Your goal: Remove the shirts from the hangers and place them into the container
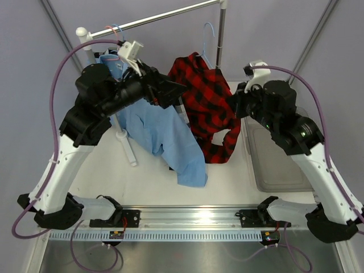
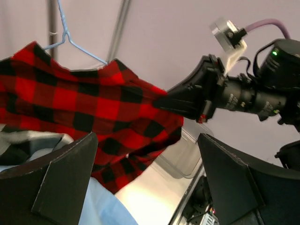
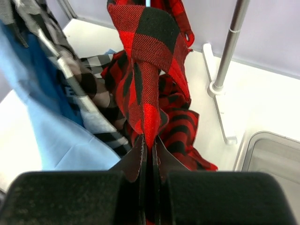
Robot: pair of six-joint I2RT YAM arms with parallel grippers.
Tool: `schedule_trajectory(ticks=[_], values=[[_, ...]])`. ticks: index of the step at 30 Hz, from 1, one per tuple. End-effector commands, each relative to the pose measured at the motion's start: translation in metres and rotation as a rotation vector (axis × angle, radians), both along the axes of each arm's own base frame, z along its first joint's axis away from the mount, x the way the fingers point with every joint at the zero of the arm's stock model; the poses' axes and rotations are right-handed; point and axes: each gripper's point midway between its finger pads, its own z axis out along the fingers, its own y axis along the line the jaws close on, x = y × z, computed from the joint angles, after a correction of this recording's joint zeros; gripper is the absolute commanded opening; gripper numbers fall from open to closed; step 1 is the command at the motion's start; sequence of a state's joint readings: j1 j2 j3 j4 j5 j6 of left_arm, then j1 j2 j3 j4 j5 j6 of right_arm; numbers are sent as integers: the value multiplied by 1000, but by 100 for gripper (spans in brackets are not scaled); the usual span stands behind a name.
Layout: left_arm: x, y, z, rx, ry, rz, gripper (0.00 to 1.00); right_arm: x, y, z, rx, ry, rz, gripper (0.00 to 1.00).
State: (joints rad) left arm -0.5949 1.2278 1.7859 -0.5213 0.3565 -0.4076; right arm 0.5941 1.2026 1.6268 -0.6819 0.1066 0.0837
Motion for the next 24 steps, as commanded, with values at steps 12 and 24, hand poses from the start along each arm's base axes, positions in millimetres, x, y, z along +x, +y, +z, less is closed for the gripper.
schedule_trajectory(ticks=[12,24], values=[[43,-63,-11,132,-147,98,92,-138,-11,-24,157,152,314,0],[48,-81,-42,152,-91,73,74,-172,-25,0,212,104,358,0]])
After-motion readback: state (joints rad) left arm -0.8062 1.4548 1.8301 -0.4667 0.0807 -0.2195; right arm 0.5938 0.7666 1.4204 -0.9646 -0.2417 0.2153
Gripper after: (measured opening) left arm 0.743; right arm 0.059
